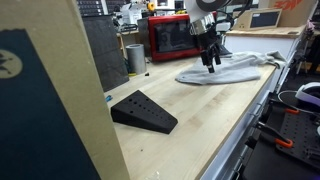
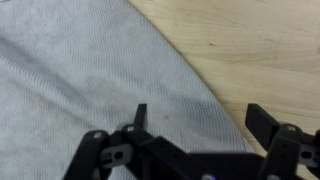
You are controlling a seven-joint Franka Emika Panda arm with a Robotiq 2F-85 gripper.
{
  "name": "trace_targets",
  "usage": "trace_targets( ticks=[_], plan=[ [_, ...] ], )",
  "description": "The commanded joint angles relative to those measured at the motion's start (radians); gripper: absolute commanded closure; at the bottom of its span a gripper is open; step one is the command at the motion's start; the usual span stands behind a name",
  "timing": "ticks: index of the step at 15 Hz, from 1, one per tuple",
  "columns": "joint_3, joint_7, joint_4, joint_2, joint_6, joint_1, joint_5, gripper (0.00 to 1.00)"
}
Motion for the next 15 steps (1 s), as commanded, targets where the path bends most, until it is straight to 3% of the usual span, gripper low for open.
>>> trace_targets(
  ticks=[1, 7, 15],
  plan=[
    [0.001, 0.0, 0.001, 0.001, -0.002, -0.001, 0.0, 0.0],
    [0.01, -0.006, -0.022, -0.012, 0.05, 0.009, -0.024, 0.0],
    [0.011, -0.15, -0.303, -0.184, 0.277, 0.002, 0.019, 0.0]
  ],
)
